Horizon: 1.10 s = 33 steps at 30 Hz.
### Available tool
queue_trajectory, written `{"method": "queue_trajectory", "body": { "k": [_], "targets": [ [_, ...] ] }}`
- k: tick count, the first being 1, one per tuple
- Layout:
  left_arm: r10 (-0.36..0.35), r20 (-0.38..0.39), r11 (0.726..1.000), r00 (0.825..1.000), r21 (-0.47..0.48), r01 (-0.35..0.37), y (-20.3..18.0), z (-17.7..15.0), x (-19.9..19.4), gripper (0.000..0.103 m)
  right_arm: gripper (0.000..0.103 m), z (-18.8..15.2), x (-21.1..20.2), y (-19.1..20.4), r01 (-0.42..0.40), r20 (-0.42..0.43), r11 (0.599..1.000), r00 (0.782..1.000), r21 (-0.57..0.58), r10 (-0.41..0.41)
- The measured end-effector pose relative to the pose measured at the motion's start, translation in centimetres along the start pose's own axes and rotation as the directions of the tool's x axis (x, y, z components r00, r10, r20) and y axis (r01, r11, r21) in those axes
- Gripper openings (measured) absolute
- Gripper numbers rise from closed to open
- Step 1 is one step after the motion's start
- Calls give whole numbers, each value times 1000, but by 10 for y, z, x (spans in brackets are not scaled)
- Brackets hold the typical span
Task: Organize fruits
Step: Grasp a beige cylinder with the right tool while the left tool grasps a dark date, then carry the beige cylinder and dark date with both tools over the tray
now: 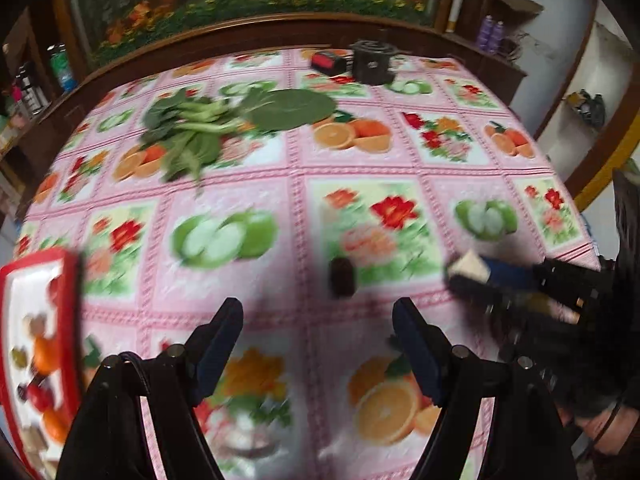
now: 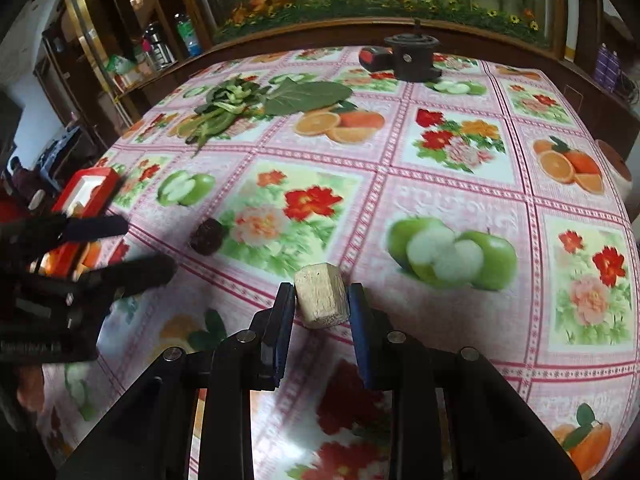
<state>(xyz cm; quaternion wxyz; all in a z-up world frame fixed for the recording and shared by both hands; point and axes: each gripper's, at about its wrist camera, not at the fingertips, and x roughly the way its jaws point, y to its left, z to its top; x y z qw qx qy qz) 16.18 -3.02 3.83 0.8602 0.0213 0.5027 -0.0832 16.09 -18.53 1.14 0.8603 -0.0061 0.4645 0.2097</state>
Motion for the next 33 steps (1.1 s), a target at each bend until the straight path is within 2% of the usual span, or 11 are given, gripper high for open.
{"method": "queue_trajectory", "body": {
  "k": [2, 5, 10, 14, 15, 18, 24, 31, 33],
  "targets": [
    [-15, -2, 1000, 1000, 7, 15, -4, 5, 9, 78, 27, -2, -1, -2, -4, 5, 1000, 1000, 0, 4],
    [-41, -12, 999, 999, 27, 41, -9, 10, 18, 65, 28, -1, 0, -2, -16, 10, 1000, 1000, 6, 16],
    [-43, -34, 996, 999, 73, 45, -14, 8, 33, 50, 28, 1, 3, 0, -8, 16, 1000, 1000, -12, 8],
    [-62, -2, 996, 998, 70, 62, -10, 13, 34, 23, 28, 4, 7, 5, 29, 20, 999, 999, -35, -28],
    [-71, 3, 996, 997, 58, 71, -7, 14, 35, 19, 28, 5, 8, 7, 38, 21, 998, 999, -41, -37],
    [-115, 8, 993, 993, 11, 115, 2, 12, 33, 19, 26, 5, 9, 12, 62, 21, 997, 998, -55, -61],
    [-140, 11, 990, 990, -14, 141, 8, -10, 21, 19, 26, 0, 1, 11, 54, 24, 998, 998, -10, -54],
    [-177, 35, 984, 984, -5, 177, 14, -43, -6, 19, 25, -18, -17, 25, 56, 33, 998, 998, -18, -55],
    [-169, 30, 986, 985, 4, 169, 15, -53, -11, 19, 26, -23, -17, 28, 60, 28, 998, 998, -14, -60]
  ]
}}
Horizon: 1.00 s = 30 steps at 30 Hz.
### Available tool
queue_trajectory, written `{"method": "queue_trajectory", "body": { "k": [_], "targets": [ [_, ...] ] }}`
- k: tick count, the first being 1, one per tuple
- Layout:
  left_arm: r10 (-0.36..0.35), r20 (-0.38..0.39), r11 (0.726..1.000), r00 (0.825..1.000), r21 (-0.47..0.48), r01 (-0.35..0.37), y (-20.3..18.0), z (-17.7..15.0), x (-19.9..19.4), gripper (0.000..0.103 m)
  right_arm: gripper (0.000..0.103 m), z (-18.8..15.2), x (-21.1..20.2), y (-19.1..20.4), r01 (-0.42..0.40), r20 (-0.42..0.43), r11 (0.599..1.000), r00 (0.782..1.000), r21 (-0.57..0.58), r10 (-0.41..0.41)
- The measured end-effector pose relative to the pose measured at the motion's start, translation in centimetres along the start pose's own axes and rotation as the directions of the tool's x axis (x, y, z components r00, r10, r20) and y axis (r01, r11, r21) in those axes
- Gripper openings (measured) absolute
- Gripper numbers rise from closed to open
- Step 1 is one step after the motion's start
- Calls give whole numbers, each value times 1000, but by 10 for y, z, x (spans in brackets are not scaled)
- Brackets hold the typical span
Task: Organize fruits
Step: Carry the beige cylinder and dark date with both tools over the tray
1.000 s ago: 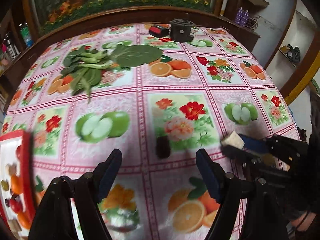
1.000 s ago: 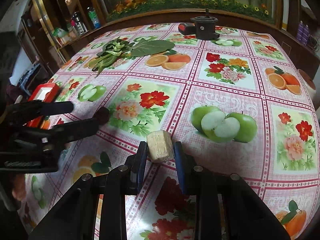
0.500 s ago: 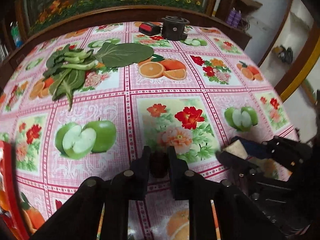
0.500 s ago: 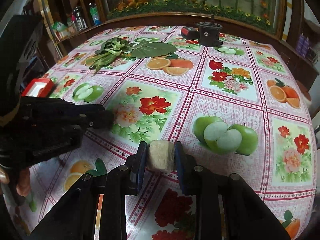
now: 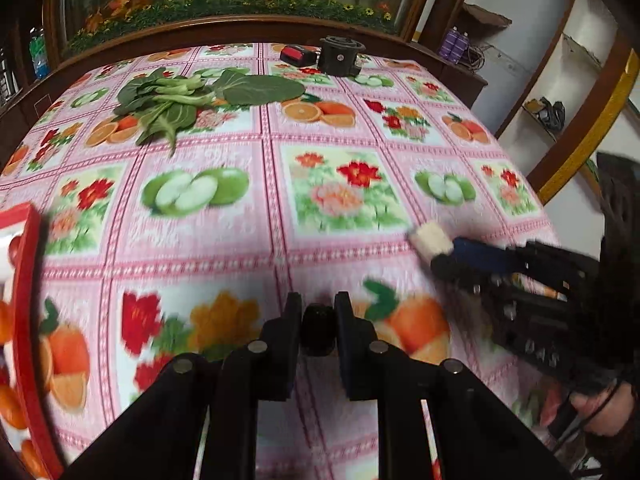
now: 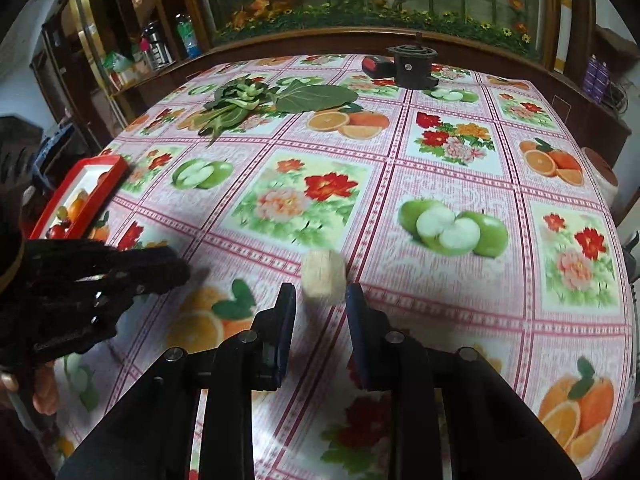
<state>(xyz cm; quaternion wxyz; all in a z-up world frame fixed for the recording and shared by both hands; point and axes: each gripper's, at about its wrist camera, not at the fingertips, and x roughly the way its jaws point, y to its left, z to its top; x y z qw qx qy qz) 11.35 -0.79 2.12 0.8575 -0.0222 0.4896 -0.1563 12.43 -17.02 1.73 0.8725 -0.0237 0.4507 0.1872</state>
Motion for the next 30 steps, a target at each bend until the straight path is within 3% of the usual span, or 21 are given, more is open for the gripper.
{"method": "queue_trajectory", "body": {
  "k": [6, 8, 15, 20, 30],
  "targets": [
    [7, -19, 1000, 1000, -24, -8, 12, -18, -4, 19, 27, 4, 15, 4, 16, -20, 1000, 1000, 11, -16],
    [3, -17, 999, 1000, -32, -4, 15, -19, -6, 19, 33, 10, 20, 4, 42, -16, 999, 999, 20, -42],
    [-10, -1, 999, 1000, -46, 10, 18, -22, -6, 19, 27, 18, 29, 14, 134, -8, 991, 991, -18, -134],
    [-14, 11, 997, 1000, -72, 15, 25, -27, -13, 19, 27, 17, 9, 16, 68, 7, 997, 998, 47, -68],
    [-51, 49, 991, 998, -118, 56, 43, -48, -52, 19, 27, -16, -29, 57, 6, 19, 1000, 1000, 19, -6]
  ]
}}
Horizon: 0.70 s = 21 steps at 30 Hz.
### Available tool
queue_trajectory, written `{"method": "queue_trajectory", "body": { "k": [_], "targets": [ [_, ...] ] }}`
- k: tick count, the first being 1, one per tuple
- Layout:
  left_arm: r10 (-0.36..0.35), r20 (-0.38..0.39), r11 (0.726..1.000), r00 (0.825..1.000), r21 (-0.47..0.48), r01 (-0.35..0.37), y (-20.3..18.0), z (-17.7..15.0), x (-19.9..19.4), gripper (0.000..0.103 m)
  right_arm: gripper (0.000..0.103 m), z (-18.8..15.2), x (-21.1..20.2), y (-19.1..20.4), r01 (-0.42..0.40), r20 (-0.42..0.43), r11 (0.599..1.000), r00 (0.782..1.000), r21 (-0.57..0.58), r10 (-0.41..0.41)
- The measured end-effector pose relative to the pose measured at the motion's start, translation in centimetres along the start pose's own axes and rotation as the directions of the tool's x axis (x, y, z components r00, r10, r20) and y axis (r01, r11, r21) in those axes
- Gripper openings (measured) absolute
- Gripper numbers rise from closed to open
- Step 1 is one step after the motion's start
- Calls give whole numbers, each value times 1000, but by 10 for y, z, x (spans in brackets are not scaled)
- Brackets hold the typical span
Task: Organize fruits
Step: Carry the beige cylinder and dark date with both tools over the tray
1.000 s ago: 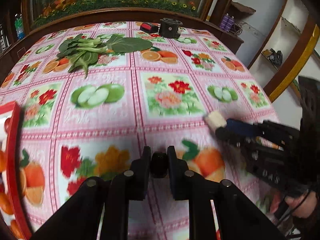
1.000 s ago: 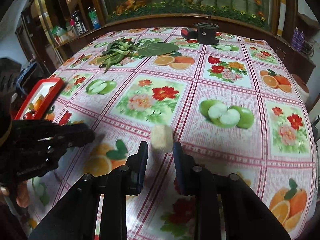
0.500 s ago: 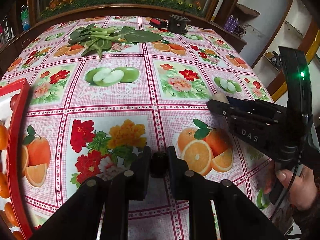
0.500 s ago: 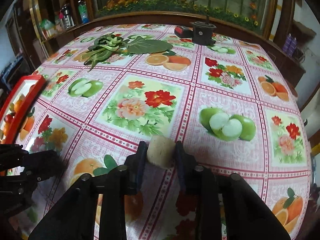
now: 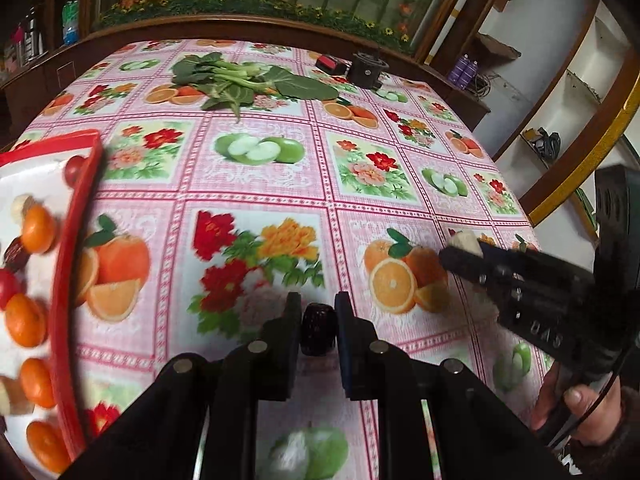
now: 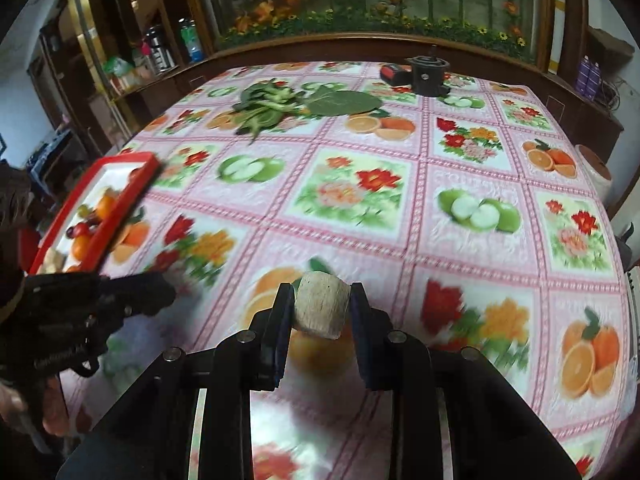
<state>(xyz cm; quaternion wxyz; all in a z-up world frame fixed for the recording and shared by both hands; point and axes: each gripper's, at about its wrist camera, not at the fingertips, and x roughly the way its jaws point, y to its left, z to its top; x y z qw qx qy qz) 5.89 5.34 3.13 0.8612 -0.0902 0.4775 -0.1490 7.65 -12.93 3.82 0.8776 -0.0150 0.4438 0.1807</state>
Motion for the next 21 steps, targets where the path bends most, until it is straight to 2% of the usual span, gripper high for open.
{"method": "queue_trajectory", "body": {
  "k": [10, 17, 21],
  "targets": [
    [21, 5, 998, 1000, -59, -20, 31, -22, -33, 19, 27, -14, 5, 52, -53, -38, 997, 998, -49, 51],
    [58, 49, 989, 997, -136, -51, 76, -19, -64, 19, 27, 10, 17, 108, -110, -38, 986, 994, -122, 106],
    [111, 73, 978, 991, -183, -97, 110, -16, -83, 19, 27, 26, 27, 140, -147, -41, 975, 989, -164, 142]
  ]
}}
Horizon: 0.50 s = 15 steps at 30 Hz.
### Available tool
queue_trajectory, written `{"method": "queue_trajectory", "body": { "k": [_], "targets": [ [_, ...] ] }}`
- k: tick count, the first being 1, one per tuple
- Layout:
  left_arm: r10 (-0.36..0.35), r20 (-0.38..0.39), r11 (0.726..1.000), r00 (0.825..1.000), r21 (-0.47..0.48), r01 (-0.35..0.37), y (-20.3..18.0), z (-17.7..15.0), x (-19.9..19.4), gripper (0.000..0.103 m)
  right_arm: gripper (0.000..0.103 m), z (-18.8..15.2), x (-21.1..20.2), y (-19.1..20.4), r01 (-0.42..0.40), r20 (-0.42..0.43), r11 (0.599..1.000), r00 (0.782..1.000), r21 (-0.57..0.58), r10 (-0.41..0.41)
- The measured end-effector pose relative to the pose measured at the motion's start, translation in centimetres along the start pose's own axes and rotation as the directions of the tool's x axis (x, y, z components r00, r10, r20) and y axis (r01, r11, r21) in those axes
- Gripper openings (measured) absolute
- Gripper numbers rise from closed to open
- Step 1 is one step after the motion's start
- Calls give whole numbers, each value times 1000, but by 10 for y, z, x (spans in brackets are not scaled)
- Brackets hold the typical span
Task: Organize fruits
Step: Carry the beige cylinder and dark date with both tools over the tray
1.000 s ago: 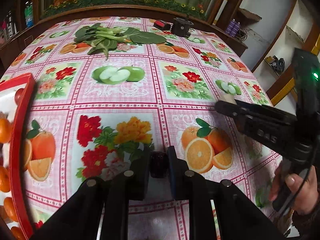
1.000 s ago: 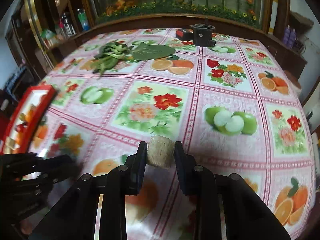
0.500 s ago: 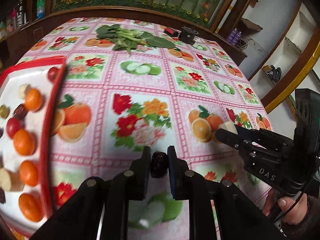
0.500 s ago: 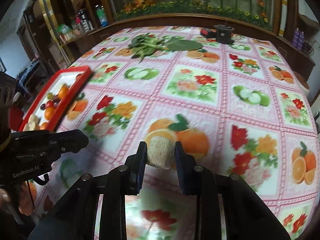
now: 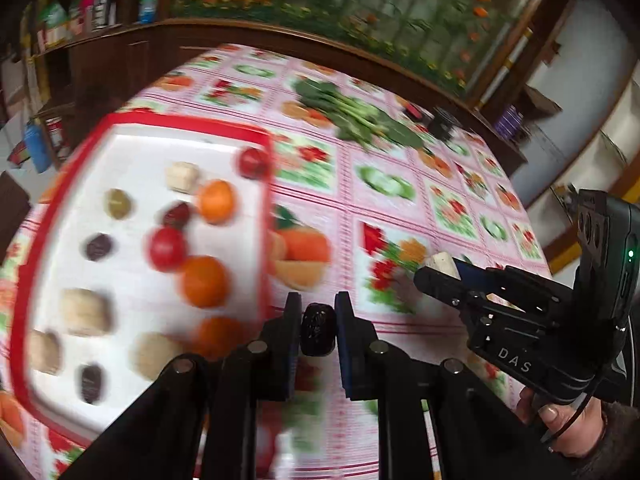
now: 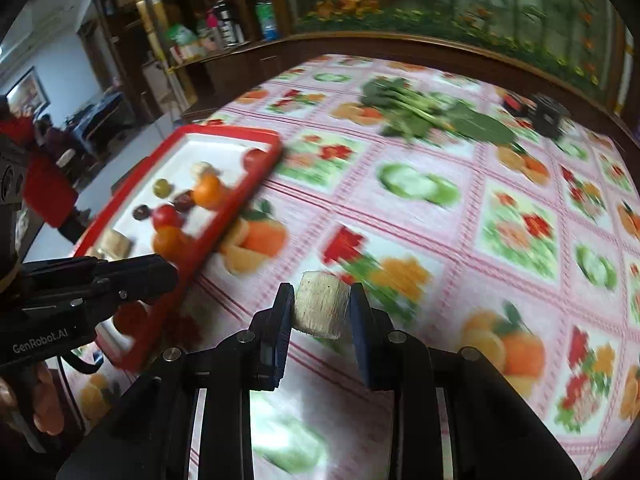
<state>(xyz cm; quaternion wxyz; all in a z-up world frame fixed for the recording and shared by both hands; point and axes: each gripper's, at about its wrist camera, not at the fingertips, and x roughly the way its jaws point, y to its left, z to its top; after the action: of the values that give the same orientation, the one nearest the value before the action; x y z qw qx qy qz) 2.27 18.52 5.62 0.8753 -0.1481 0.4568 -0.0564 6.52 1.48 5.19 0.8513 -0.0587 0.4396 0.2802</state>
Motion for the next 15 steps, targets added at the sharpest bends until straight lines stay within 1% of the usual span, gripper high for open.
{"method": "queue_trajectory", "body": {
  "k": [4, 9, 11, 15],
  "targets": [
    [64, 26, 997, 998, -49, -63, 40, 14, -13, 19, 27, 24, 16, 29, -34, 4, 998, 999, -48, 35],
    [145, 48, 984, 988, -110, -139, 87, 27, -23, 19, 27, 52, 41, 65, -78, -4, 993, 997, -90, 78],
    [173, 45, 977, 984, -134, -166, 105, 31, -24, 19, 27, 57, 50, 77, -88, -11, 991, 996, -104, 87],
    [204, 33, 967, 978, -165, -196, 130, 32, -20, 19, 27, 60, 70, 96, -106, -37, 986, 994, -126, 102]
  ]
}}
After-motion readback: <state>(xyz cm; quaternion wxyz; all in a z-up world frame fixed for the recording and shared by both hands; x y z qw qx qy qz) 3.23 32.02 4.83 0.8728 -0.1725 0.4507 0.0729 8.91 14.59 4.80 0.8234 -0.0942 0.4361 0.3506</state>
